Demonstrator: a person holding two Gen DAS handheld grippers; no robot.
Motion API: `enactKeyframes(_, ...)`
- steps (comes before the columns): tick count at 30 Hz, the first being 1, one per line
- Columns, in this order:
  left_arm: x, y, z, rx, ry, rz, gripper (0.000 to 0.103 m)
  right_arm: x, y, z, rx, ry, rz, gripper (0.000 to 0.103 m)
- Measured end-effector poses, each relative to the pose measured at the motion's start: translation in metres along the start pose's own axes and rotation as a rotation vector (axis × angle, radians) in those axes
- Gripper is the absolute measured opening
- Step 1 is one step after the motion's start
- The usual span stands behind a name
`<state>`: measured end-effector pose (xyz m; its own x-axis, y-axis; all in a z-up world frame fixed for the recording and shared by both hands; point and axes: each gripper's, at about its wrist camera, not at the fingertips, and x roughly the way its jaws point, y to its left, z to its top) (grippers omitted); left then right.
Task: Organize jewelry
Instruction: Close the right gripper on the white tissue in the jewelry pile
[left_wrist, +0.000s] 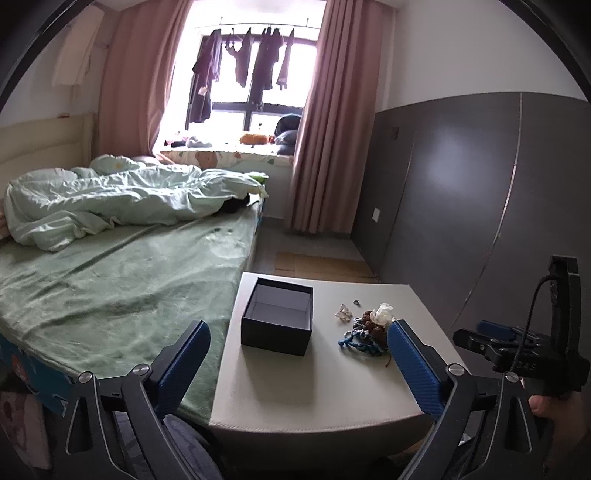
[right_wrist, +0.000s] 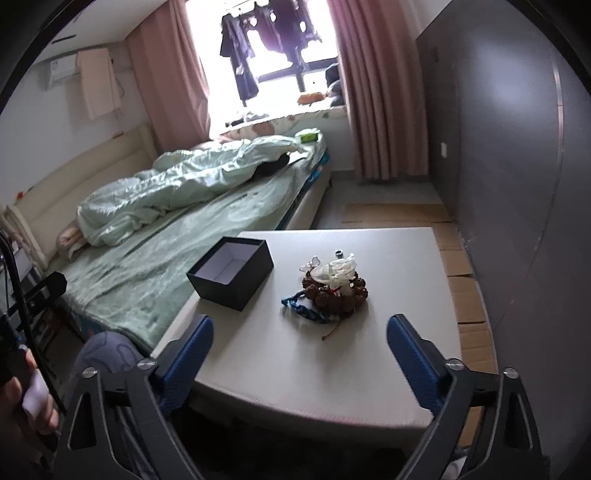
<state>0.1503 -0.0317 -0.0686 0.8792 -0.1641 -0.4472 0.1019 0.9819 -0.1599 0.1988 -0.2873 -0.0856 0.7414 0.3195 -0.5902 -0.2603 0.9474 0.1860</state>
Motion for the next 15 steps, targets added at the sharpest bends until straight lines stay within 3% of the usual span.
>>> enactKeyframes(10, 0.058, -0.024, -0.003, -0.024, 0.054, 0.035, 0.086, 0.074, -0.025, 0.034, -0.122, 0.119, 0.079, 0.077)
enactKeyframes(13, 0.075, -0.031, -0.002, -0.037, 0.07, 0.049, 0.083, 0.1, -0.036, 0.042, -0.124, 0.172, 0.145, 0.076)
enactKeyframes(15, 0.086, -0.035, -0.001, -0.05, 0.078, 0.062, 0.079, 0.116, -0.041, 0.046, -0.129, 0.202, 0.169, 0.068)
